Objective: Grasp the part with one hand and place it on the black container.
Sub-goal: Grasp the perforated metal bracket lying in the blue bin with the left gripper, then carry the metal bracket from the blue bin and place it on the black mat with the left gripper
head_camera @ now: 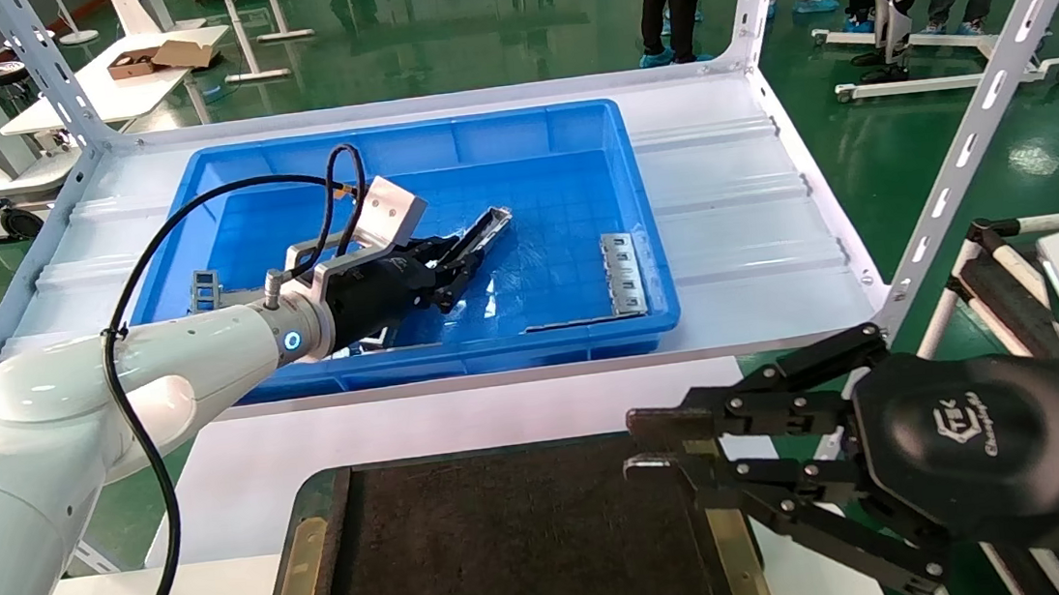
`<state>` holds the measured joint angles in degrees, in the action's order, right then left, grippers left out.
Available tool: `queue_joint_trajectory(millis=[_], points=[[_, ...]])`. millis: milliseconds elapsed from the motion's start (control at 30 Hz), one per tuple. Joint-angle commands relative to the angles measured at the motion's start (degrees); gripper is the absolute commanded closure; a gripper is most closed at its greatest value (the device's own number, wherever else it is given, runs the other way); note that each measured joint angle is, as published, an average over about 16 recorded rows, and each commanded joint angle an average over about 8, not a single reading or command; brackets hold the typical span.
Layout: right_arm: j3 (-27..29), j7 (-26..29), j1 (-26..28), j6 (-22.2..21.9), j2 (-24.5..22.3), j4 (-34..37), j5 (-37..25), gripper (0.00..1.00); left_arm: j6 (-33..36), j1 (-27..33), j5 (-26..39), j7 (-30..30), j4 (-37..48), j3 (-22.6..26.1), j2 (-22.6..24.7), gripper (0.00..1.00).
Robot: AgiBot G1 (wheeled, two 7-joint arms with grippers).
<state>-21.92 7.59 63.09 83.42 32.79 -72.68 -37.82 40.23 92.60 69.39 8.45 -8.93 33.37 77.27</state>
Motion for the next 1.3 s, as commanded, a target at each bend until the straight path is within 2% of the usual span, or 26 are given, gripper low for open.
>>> queue_joint_trajectory(millis=[33, 200, 467, 667, 833, 1033, 1300], points=[[0.00, 0.00, 0.00, 0.00, 0.00, 0.00, 0.00, 1.00, -0.11, -0.05, -0.69, -0.24, -0.31, -0.10, 0.02, 1.00], [0.00, 0.00, 0.00, 0.00, 0.00, 0.00, 0.00, 1.00, 5.51, 1.35, -3.14, 1.05, -1.74, -1.21, -1.54, 1.00], [-0.01, 0.00, 0.00, 0.00, 0.00, 0.00, 0.00, 1.00, 20.52, 1.48, -6.46, 3.60, -5.62, -2.81, -7.31, 1.00], [-0.01, 0.00, 0.00, 0.00, 0.00, 0.00, 0.01, 1.00, 31.28, -1.94, -8.69, 2.42, -12.10, -3.45, -12.92, 1.00], [-0.01, -0.01, 0.00, 0.00, 0.00, 0.00, 0.01, 1.00, 36.79, -7.32, -10.47, -0.51, -21.38, -3.74, -17.81, 1.00], [-0.01, -0.01, 0.00, -0.01, -0.01, 0.00, 0.01, 1.00, 36.72, -16.63, -12.05, -5.23, -35.92, -4.10, -23.56, 1.00], [-0.02, -0.01, 0.01, -0.01, -0.01, 0.00, 0.01, 1.00, 24.71, -31.33, -10.60, -12.13, -52.87, -3.79, -28.28, 1.00]])
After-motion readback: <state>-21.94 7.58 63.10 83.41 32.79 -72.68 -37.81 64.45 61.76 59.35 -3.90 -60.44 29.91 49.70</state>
